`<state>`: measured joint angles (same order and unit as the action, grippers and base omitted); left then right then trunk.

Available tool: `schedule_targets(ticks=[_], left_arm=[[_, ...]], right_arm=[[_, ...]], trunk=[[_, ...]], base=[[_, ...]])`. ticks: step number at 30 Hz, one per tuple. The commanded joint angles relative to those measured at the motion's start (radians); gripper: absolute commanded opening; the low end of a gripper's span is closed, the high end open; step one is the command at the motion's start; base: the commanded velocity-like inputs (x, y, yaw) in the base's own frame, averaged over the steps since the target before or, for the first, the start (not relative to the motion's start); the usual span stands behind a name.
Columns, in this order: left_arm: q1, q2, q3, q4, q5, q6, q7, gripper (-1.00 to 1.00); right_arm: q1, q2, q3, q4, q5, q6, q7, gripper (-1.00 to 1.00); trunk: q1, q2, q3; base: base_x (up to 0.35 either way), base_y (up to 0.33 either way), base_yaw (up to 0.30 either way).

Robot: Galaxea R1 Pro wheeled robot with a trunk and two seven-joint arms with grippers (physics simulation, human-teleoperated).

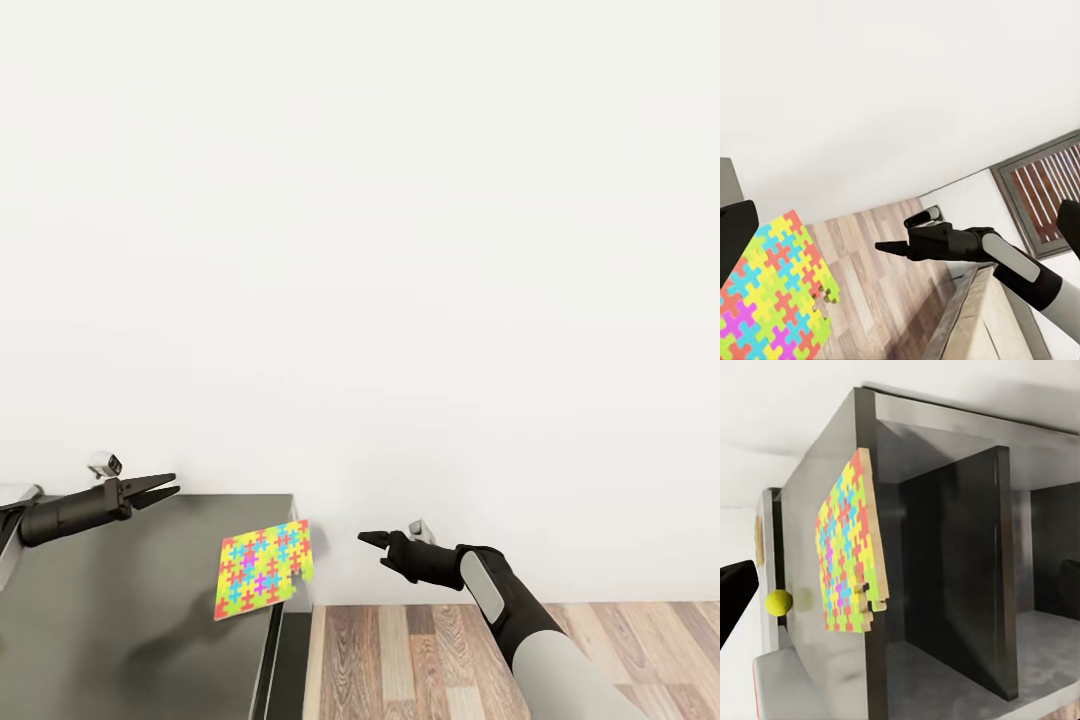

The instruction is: Put all the toys in the child's room - the three board games (two on the bed and one on the table), the two jigsaw puzzles on the table, and the tennis ball on the table - inside the toy box on the table in the child's room.

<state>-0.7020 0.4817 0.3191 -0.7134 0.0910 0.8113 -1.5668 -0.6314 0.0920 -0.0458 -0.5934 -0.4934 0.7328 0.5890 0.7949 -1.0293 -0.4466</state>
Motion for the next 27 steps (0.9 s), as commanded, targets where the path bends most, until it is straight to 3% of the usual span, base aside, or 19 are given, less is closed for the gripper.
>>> schedule_targets(ticks=[1,6,10,13,14,17,18,21,27], left_arm=[[-0.001,0.0,0.0,0.0,-0.001,0.011,-0.004,1.0],[0.002,0.001,0.0,-0.014,0.001,0.013,-0.004,1.0],[0.026,0.0,-0.001,-0.069,0.002,0.033,-0.004,1.0],[0.063,-0.004,-0.001,-0.157,0.003,0.076,-0.004,1.0],[0.094,-0.006,0.0,-0.232,0.003,0.113,-0.004,1.0],[0.145,-0.008,0.001,-0.35,0.005,0.164,-0.004,1.0],[0.178,-0.009,0.002,-0.42,0.011,0.188,-0.004,1.0],[0.215,-0.01,0.003,-0.495,0.031,0.21,-0.004,1.0],[0.25,-0.01,0.004,-0.555,0.103,0.228,-0.004,1.0]], right_arm=[[-0.001,0.001,-0.005,0.0,-0.001,0.007,0.001,1.0],[-0.001,0.002,-0.005,0.0,-0.001,0.007,0.002,1.0],[0.0,0.003,-0.005,0.0,-0.001,0.006,0.002,1.0],[0.0,0.005,-0.005,-0.001,-0.002,0.004,0.002,1.0],[0.0,0.006,-0.005,-0.001,-0.002,0.003,0.003,1.0],[0.001,0.008,-0.005,-0.002,-0.002,0.002,0.002,1.0],[0.001,0.008,-0.005,-0.002,-0.002,0.001,0.002,1.0],[0.001,0.009,-0.005,-0.002,-0.003,0.001,0.002,1.0],[0.001,0.009,-0.005,-0.002,-0.003,0.002,0.002,1.0]], trunk=[[0.0,-0.001,-0.001],[0.019,-0.036,-0.017],[0.019,-0.036,-0.017],[0.019,-0.036,-0.017],[0.019,-0.036,-0.017],[0.019,-0.036,-0.017],[0.019,-0.036,-0.017],[0.019,-0.036,-0.017],[0.019,-0.036,-0.017]], base=[[0.0,0.0,0.0],[0.0,0.0,0.0],[0.0,0.0,0.0],[0.0,0.0,0.0],[0.0,0.0,0.0],[0.0,0.0,0.0],[0.0,0.0,0.0],[0.0,0.0,0.0],[0.0,0.0,0.0]])
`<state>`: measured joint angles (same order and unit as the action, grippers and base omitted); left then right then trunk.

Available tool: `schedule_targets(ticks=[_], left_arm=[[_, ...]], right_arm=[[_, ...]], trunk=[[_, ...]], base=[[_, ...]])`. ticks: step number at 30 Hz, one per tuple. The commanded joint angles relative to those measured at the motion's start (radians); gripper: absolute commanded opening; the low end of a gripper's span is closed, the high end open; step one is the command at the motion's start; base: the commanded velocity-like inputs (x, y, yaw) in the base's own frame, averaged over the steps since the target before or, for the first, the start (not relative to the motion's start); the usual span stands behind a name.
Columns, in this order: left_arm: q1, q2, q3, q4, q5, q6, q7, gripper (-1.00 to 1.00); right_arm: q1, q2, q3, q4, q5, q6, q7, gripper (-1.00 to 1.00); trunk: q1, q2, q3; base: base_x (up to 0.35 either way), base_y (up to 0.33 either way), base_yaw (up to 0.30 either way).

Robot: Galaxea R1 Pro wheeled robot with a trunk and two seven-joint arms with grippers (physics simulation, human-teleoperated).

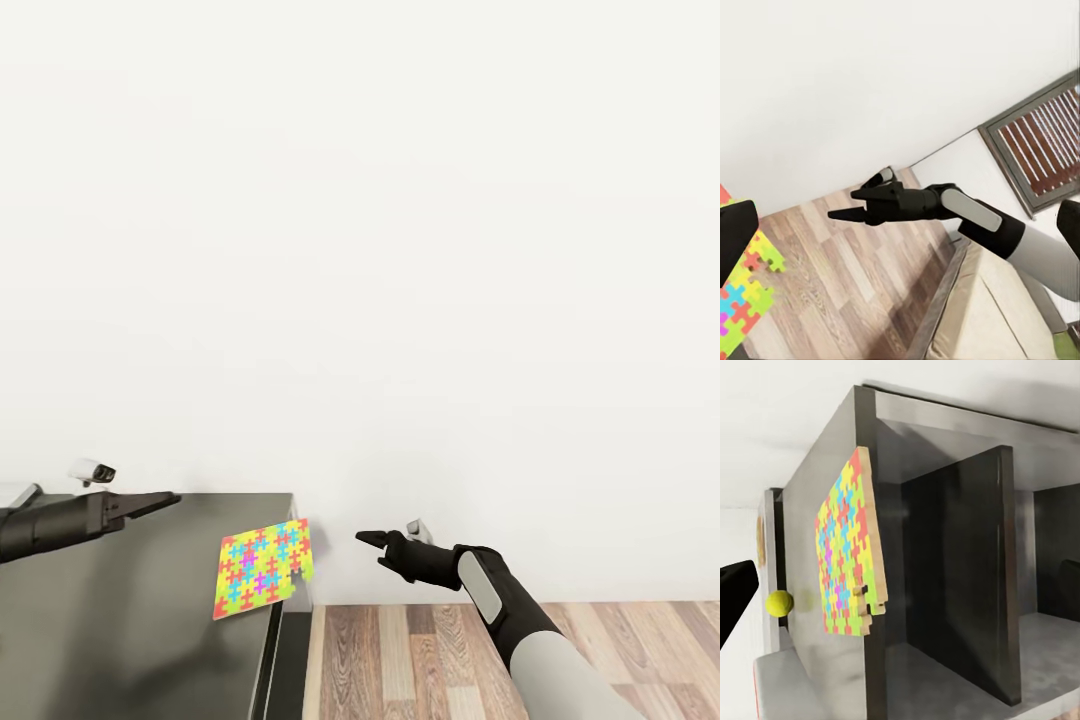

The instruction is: Put all the toys in the child's room - the three board games (two on the bed and one on the table), the two jigsaw puzzles on the table, and the tennis ball on the table - inside the toy box on the table in the child's room.

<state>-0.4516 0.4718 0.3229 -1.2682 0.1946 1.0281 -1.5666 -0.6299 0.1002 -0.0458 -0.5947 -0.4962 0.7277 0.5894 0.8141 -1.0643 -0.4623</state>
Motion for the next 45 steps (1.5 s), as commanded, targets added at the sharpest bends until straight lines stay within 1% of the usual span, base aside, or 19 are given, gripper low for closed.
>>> schedule_targets(ticks=[1,3,9,23,45], left_arm=[[0.002,0.0,0.0,-0.003,0.005,0.012,-0.004,1.0],[0.005,0.001,-0.001,-0.008,0.017,0.013,-0.004,1.0],[0.008,0.001,-0.002,-0.012,0.025,0.013,-0.004,1.0],[0.008,0.001,-0.001,-0.013,0.028,0.01,-0.004,1.0],[0.009,0.001,-0.002,-0.013,0.029,0.009,-0.004,1.0]], right_arm=[[-0.001,0.001,-0.005,0.0,-0.001,0.006,0.001,1.0],[-0.001,0.001,-0.005,0.0,-0.001,0.006,0.002,1.0],[-0.001,0.001,-0.005,0.0,-0.001,0.005,0.002,1.0],[-0.001,0.001,-0.005,0.0,0.001,0.005,0.004,1.0],[-0.001,0.0,-0.005,0.0,0.0,0.009,0.006,1.0]], trunk=[[0.0,-0.001,-0.001],[0.0,-0.001,-0.001],[0.0,-0.001,-0.001],[0.0,-0.001,-0.001],[0.0,-0.001,-0.001]], base=[[0.0,0.006,0.0],[0.0,0.066,0.0],[0.0,0.146,0.0],[0.0,0.112,0.0],[0.0,0.053,0.0]])
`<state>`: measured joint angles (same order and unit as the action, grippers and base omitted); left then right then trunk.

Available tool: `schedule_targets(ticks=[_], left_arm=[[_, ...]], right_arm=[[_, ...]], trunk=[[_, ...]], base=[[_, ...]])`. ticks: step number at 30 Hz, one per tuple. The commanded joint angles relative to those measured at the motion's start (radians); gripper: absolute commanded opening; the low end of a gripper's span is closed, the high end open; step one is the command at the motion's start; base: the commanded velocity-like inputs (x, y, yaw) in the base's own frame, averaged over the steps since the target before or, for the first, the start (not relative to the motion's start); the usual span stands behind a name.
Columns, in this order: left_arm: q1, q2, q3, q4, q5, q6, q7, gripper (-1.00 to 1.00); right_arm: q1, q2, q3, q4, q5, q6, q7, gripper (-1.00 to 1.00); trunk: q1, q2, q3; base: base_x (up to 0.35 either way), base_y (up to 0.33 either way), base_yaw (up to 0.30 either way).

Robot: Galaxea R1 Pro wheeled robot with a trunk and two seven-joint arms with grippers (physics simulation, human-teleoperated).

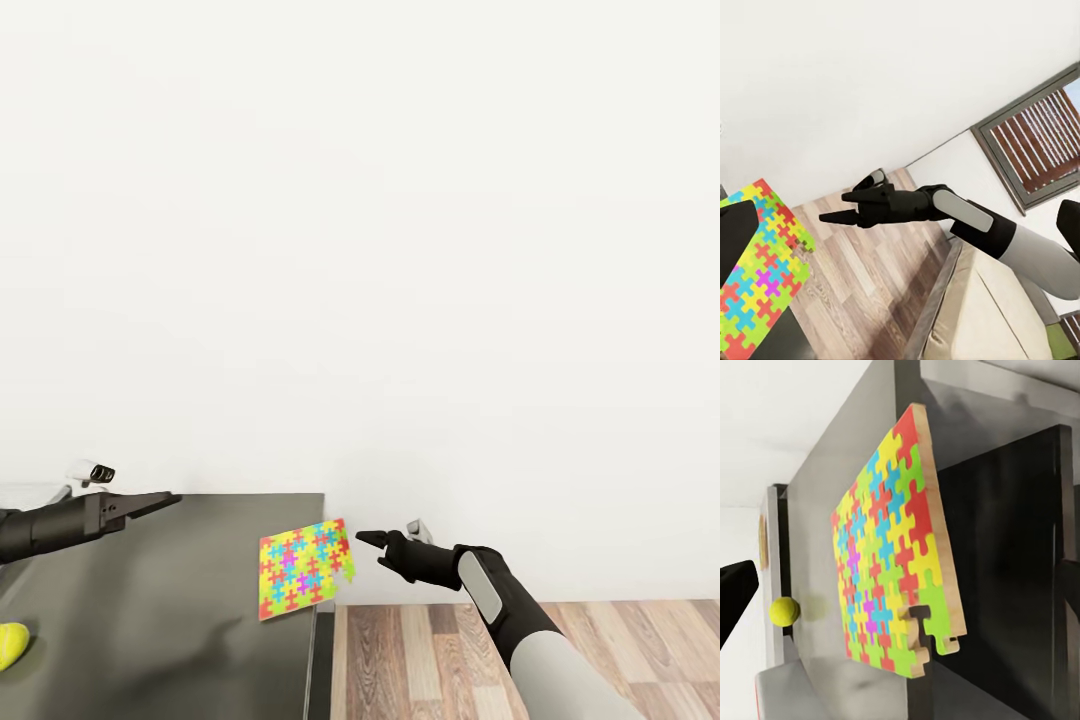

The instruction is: Put all the toys in the child's room - the three board games (two on the bed and one on the table), the two jigsaw puzzles on the table, and the tennis ball on the table - inside the toy box on the table in the child's room.

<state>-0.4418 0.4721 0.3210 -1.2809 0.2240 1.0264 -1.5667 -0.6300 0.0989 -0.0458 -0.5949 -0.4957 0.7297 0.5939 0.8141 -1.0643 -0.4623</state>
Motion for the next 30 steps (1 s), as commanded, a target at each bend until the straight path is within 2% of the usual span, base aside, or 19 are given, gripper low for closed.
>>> schedule_targets(ticks=[1,30], left_arm=[[0.0,0.0,0.0,0.0,-0.001,0.011,-0.004,1.0],[0.0,0.0,0.001,0.0,0.0,0.011,-0.004,1.0]], right_arm=[[-0.001,0.001,-0.005,0.0,-0.001,0.007,0.001,1.0],[0.0,0.001,-0.005,0.0,0.0,0.007,0.001,1.0]], trunk=[[0.0,-0.001,-0.001],[0.0,-0.001,-0.001]], base=[[0.0,0.067,0.0],[-0.009,0.036,0.0]])
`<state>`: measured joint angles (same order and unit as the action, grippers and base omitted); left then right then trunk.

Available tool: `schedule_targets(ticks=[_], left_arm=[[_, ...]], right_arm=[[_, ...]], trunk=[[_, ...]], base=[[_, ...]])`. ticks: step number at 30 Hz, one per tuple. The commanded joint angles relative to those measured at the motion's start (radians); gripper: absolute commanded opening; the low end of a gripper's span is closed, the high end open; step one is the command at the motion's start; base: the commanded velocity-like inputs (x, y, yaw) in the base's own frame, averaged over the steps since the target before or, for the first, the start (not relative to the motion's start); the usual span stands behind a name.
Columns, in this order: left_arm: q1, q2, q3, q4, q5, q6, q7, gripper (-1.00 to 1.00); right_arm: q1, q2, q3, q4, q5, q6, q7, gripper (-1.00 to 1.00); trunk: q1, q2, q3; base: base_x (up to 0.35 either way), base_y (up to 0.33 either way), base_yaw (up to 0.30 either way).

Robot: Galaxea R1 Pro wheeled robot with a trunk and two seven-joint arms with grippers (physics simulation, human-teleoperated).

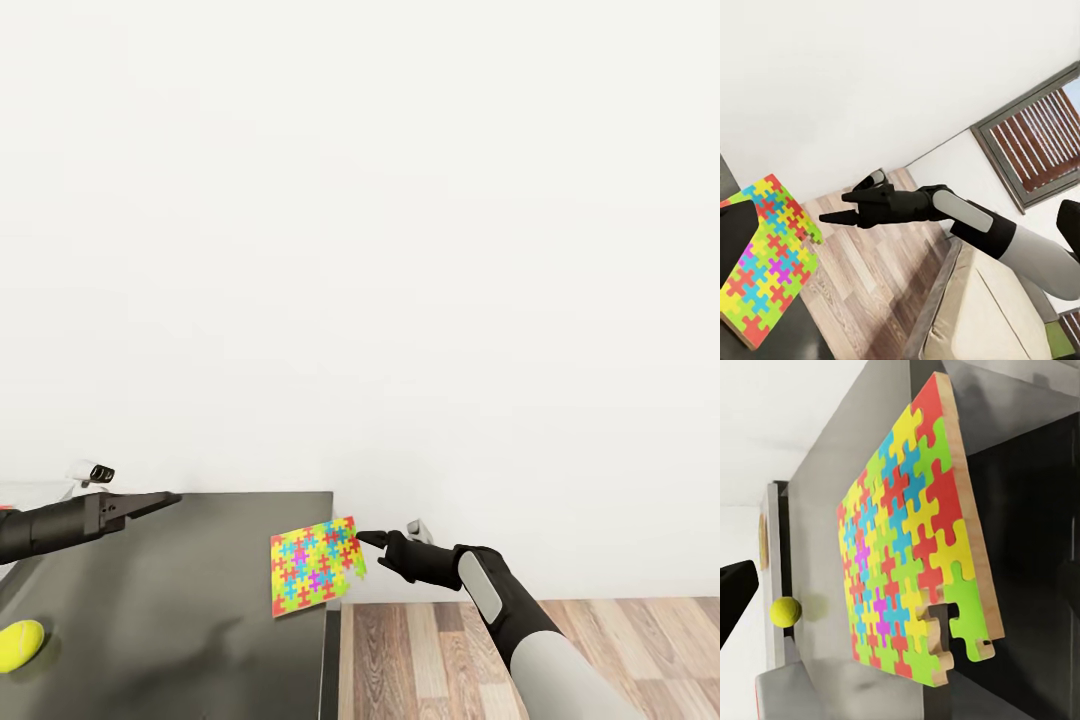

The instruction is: Put all the toys in the child's room - the three board games (two on the bed and one on the table), the two jigsaw puzzles on the table, and the tennis ball on the table - inside the toy box on the table in the child's room.

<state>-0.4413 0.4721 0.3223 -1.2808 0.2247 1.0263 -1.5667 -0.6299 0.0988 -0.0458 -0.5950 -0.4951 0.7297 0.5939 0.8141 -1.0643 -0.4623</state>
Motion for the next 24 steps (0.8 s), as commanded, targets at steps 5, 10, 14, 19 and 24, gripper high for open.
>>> schedule_targets(ticks=[5,10,14,19,24], left_arm=[[-0.001,0.0,-0.001,0.0,-0.001,0.011,-0.004,1.0],[-0.001,0.0,-0.001,0.0,-0.001,0.011,-0.004,1.0],[-0.001,0.0,-0.002,0.0,-0.001,0.011,-0.004,1.0],[-0.001,0.0,-0.002,0.0,-0.001,0.011,-0.004,1.0],[-0.001,0.0,-0.002,0.0,-0.001,0.009,-0.004,1.0]], right_arm=[[-0.001,0.001,-0.005,0.0,-0.001,0.007,0.001,1.0],[-0.001,0.001,-0.005,0.0,0.0,0.007,0.001,1.0],[-0.001,0.001,-0.005,0.0,0.0,0.007,0.001,1.0],[-0.001,0.001,-0.005,0.0,0.0,0.007,0.001,1.0],[-0.001,0.001,-0.005,0.0,0.0,0.007,0.001,1.0]], trunk=[[0.0,-0.001,-0.001],[0.0,-0.001,-0.001],[0.0,-0.001,-0.001],[0.0,-0.001,-0.001],[0.0,-0.001,-0.001]], base=[[-0.001,0.051,0.0],[0.0,0.088,0.0],[0.0,0.046,0.0],[0.0,0.08,0.0],[0.0,0.019,0.0]])
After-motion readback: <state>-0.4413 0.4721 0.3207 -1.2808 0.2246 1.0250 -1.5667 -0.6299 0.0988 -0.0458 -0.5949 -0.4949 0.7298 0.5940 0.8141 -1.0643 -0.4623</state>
